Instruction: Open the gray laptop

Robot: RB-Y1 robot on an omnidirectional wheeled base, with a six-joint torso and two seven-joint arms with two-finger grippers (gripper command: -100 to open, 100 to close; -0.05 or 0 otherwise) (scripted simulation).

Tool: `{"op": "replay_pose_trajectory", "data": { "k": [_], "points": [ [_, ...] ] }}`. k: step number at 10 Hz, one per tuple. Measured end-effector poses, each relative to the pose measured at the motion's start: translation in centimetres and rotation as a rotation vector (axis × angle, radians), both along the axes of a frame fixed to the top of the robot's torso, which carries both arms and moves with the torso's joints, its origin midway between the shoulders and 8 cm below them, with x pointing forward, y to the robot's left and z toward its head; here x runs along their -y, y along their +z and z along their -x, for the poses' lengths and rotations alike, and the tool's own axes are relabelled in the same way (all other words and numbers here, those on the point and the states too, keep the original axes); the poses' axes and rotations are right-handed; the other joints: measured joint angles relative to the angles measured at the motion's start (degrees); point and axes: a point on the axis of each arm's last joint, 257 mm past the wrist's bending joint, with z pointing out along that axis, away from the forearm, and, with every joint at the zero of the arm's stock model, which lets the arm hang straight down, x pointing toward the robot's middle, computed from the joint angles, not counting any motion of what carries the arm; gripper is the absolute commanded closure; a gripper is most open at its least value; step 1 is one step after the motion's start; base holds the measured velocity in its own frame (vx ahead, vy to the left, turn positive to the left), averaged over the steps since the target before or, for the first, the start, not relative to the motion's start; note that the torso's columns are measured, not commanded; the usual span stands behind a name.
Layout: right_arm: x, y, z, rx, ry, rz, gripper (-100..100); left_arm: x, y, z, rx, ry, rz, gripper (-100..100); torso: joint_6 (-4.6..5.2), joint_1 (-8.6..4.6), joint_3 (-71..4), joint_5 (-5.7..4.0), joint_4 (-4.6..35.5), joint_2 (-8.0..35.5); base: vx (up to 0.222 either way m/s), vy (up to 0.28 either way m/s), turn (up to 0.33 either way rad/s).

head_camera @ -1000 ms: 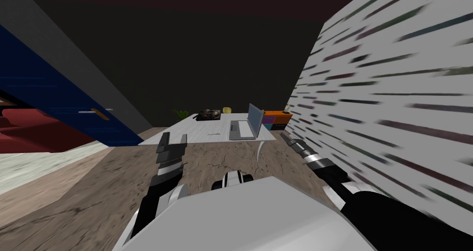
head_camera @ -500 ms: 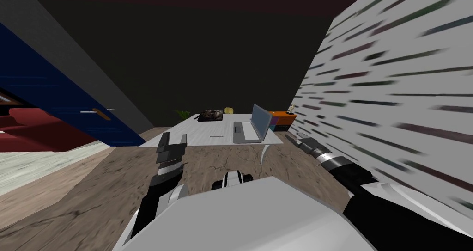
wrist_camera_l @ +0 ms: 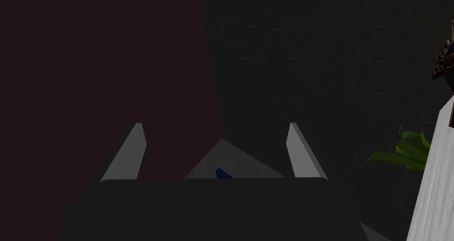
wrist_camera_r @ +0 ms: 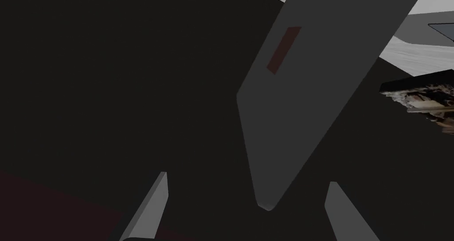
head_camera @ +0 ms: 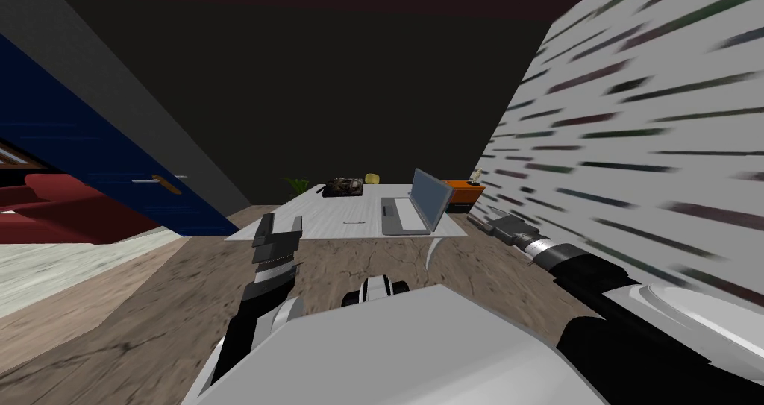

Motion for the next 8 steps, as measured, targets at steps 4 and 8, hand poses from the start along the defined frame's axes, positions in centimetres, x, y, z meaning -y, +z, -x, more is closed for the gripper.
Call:
{"op": "replay_pose_trajectory", "data": {
  "k": [4,8],
  "points": [
    [1.1,2.2,-0.6,-0.066,0.019,0.262,-100,0.0,0.0,0.0,0.0,0.0,0.0,0,0.0,-0.04,-0.1,-0.01,0.0,-0.1,0.092,0.072,0.021],
    [1.1,3.9,-1.8,-0.103,0.057,0.458,-100,0.0,0.0,0.0,0.0,0.0,0.0,0,0.01,-0.05,0.0,-0.01,0.0,0.0,0.058,0.041,0.013]
  ]
}}
